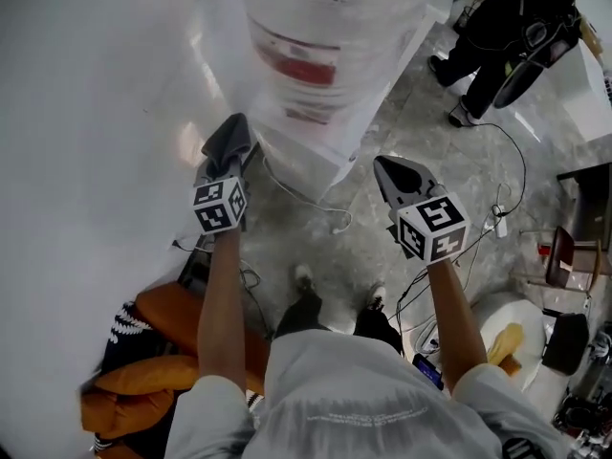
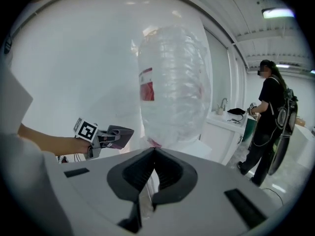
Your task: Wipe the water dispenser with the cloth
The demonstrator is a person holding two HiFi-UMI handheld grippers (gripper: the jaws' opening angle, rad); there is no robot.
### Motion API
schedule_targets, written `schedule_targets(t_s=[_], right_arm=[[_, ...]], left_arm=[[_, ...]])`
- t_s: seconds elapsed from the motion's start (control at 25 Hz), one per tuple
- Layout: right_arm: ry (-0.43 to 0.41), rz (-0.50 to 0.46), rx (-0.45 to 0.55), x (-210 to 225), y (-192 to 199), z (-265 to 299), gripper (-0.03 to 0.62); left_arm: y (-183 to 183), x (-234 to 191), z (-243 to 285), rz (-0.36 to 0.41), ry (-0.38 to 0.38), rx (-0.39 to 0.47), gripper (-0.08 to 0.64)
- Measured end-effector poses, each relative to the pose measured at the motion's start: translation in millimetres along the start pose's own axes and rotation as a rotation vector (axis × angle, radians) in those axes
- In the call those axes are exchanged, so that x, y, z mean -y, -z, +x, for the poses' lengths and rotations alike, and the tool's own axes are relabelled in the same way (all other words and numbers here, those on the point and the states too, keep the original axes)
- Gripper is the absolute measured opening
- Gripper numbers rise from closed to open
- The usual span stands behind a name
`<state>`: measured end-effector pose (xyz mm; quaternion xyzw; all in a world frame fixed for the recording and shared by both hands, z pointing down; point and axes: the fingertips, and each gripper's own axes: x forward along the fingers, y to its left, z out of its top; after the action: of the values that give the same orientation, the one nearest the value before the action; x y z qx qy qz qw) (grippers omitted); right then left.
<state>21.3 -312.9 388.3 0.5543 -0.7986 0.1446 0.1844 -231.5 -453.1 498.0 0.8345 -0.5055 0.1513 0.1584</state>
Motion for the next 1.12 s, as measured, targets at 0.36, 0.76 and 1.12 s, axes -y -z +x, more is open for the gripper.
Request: schedule_targets(t_s=[0.36,0.76,1.12], right_arm=[[0.05,0.07,-0.093,0.2,41.5,27.8,0.014],[0.065,0.179,-0.146,3.8,72.6,50.1,0.014],[0.064,0.16,-0.247,10.3,115.2,56.8,0.014]], left_arm=[[43.3,7.2,77.1,0.039,0.087,-0.089,0.046],[80.4,0.0,119.3,0.045,0.125,-0.161,0.046],[163.1,-2.7,159.9,-0.095,0.077,-0.303,0.046]])
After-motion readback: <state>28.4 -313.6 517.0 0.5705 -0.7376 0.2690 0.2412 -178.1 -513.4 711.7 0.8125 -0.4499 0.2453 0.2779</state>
